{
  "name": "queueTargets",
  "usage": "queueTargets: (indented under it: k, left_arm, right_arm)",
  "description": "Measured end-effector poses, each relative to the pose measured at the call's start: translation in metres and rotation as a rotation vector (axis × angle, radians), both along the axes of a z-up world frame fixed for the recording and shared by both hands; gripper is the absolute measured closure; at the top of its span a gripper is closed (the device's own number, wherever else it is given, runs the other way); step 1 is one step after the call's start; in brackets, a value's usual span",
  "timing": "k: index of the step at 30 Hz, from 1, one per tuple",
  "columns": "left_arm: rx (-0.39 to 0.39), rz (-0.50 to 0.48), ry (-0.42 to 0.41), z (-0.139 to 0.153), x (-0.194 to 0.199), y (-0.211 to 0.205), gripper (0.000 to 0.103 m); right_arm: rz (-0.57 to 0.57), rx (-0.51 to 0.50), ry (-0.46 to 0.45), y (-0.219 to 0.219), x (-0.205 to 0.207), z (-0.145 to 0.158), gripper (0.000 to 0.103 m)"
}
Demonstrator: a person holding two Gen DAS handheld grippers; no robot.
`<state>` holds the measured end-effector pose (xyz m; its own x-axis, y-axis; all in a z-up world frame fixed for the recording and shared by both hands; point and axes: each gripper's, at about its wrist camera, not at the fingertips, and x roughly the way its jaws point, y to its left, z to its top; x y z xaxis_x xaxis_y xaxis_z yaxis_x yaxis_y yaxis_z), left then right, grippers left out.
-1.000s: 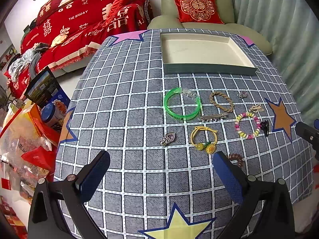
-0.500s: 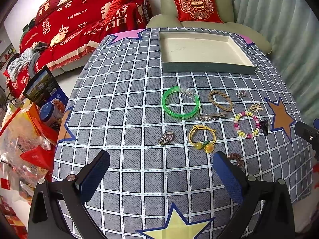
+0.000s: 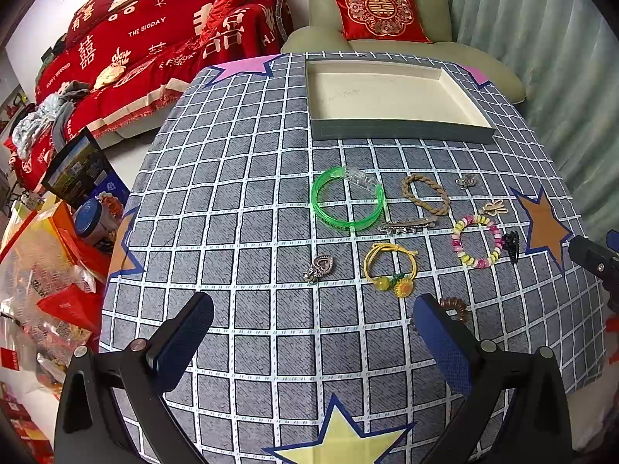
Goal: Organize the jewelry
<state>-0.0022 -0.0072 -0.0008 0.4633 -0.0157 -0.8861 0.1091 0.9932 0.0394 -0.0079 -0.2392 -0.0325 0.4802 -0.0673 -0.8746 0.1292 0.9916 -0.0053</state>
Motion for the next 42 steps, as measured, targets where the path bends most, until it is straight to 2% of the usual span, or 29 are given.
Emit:
queueTargets:
  k: [42]
  left_arm:
    - [-0.002,-0.001,0.010,-0.0046,0.0008,-0.0025,0.000]
  right_arm:
    - [-0.003,-0.001,0.011,0.0000,0.0004,-0.0039,0.000]
